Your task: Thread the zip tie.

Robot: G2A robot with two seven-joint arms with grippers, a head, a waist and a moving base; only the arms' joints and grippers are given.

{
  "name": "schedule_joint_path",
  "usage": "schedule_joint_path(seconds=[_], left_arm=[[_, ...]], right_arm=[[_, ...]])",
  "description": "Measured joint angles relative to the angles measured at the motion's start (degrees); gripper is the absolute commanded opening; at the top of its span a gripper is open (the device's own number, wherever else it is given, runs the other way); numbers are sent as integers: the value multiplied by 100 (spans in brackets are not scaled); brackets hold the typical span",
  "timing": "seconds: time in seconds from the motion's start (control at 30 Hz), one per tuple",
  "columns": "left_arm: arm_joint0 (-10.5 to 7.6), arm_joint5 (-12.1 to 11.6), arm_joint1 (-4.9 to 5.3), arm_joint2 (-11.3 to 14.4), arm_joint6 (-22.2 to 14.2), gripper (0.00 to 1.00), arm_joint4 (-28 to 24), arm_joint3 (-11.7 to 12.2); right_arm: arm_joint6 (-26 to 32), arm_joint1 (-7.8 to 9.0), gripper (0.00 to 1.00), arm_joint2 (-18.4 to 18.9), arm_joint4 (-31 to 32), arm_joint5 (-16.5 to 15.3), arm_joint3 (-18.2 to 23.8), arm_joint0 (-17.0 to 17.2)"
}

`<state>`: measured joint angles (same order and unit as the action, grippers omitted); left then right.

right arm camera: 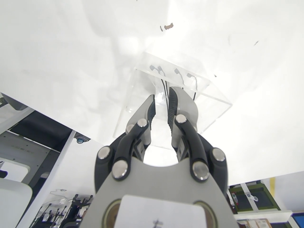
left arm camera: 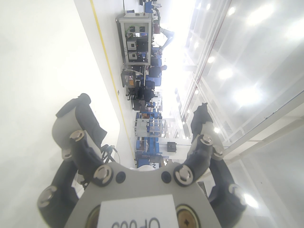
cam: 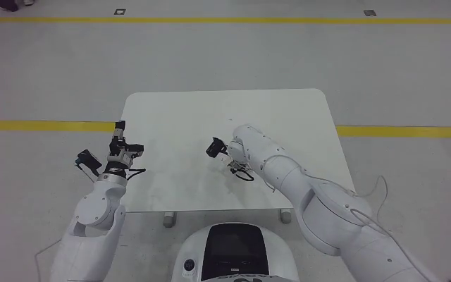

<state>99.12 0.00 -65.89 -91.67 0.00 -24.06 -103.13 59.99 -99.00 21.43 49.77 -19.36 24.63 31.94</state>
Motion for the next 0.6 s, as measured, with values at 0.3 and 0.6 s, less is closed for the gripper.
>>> schedule_joint_path(seconds=[0.3, 0.6], left_arm=[[0, 0, 0, 0, 0, 100, 0, 0], [0, 0, 0, 0, 0, 100, 0, 0]], right_arm=[[-6, -55, 15, 20, 10, -13, -116, 9], [51, -95, 0, -20, -10, -12, -171, -11]])
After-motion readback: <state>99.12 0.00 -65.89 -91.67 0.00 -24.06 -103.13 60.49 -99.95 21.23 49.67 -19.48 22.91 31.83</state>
